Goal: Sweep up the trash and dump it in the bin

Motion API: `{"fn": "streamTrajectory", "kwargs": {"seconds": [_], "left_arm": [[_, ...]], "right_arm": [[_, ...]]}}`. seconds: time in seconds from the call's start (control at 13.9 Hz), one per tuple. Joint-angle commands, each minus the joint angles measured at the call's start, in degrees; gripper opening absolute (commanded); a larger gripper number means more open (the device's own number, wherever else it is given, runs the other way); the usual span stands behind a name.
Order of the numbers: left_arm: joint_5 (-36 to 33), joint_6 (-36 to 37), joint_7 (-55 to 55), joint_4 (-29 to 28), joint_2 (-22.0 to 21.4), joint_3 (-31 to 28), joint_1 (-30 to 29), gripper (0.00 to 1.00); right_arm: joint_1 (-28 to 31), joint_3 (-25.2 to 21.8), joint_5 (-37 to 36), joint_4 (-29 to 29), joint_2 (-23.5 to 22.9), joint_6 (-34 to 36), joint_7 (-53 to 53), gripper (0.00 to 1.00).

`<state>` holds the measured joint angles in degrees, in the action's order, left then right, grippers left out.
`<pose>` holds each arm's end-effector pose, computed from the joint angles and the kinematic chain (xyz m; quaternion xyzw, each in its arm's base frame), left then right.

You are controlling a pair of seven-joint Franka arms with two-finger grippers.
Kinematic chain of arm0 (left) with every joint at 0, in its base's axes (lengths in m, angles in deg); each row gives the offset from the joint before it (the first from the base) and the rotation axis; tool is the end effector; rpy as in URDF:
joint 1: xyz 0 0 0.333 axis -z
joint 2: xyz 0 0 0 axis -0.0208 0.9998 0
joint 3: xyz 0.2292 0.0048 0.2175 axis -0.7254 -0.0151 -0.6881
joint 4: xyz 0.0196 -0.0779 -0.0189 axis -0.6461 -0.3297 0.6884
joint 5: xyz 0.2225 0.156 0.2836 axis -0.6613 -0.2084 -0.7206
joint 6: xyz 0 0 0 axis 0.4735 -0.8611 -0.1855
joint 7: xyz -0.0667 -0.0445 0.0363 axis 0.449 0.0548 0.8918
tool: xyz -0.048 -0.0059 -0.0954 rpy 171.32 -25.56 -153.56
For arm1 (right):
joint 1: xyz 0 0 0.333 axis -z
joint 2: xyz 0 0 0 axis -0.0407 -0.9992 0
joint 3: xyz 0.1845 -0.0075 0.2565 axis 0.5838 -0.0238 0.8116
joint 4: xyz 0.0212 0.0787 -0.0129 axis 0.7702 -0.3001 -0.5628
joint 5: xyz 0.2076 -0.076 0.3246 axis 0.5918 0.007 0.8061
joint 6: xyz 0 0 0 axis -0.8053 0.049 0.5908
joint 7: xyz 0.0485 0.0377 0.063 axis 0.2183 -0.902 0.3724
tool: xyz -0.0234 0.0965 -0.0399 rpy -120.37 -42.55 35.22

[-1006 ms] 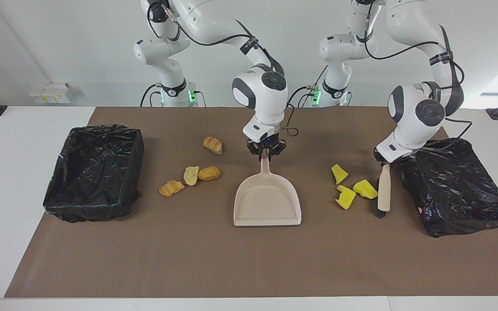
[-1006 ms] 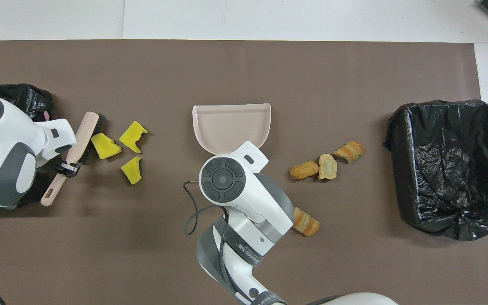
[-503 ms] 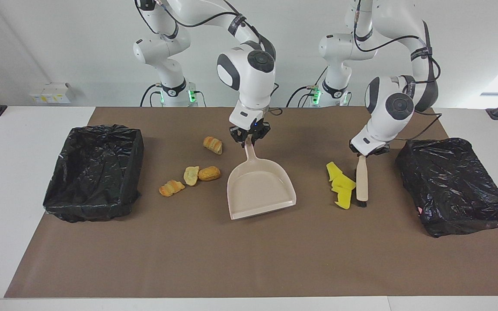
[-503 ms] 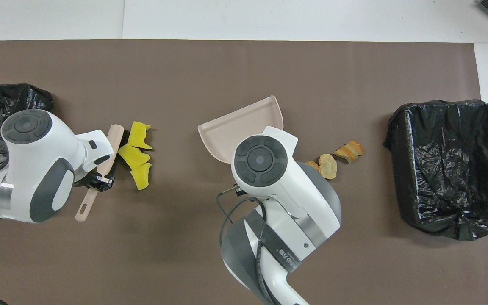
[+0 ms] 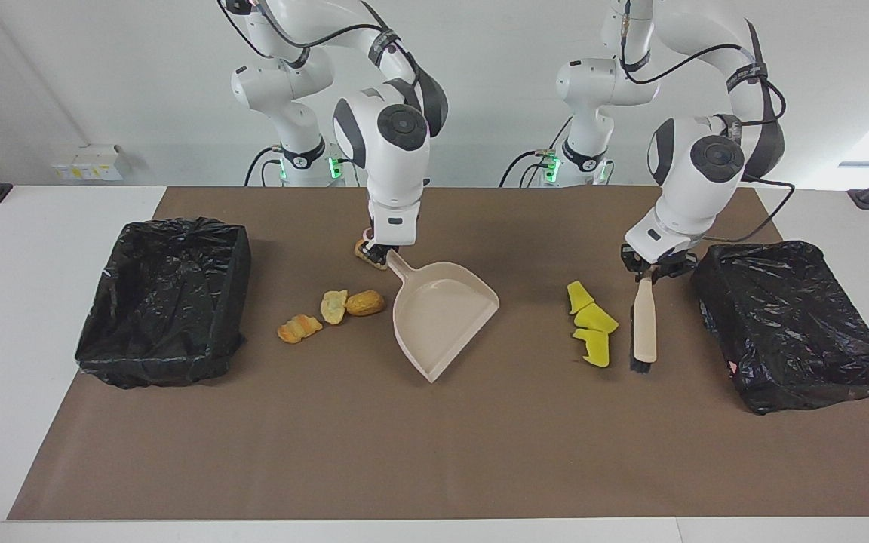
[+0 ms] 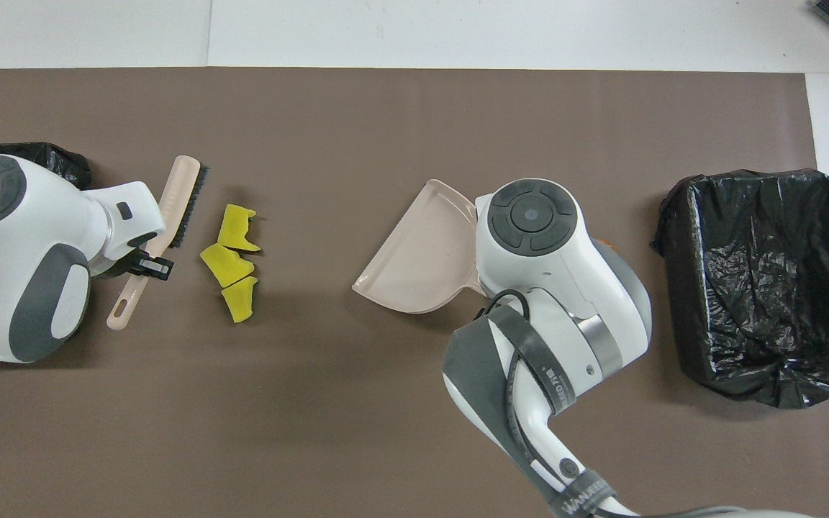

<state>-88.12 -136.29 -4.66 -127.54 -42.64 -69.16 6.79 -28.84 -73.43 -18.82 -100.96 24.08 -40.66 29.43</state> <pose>0.5595 -0.0722 0.4163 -0.9793 0.1959 0.0127 0.0495 0.5341 0.2710 0.4228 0.8852 0.4576 -0.0766 0.0336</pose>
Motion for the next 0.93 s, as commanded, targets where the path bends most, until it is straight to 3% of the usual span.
{"fn": "streamTrajectory", "kwargs": {"seconds": [0.0, 0.36, 0.86], "left_arm": [[0.49, -2.04, -4.89, 0.74, 1.13, 0.06, -0.94, 0.0], [0.49, -1.61, -5.78, -0.92, 1.4, 0.06, -0.67, 0.0], [1.36, 0.58, 3.51, -12.17, -5.54, 0.23, 0.03, 0.0]], "right_arm": [[1.28, 0.58, 0.65, -5.54, 2.35, -7.1, 8.09, 0.0], [2.69, 0.58, 0.65, -8.55, 1.22, -14.85, 17.42, 0.0], [1.03, 0.67, 0.65, -8.55, -2.83, -20.22, 26.12, 0.0]]}}
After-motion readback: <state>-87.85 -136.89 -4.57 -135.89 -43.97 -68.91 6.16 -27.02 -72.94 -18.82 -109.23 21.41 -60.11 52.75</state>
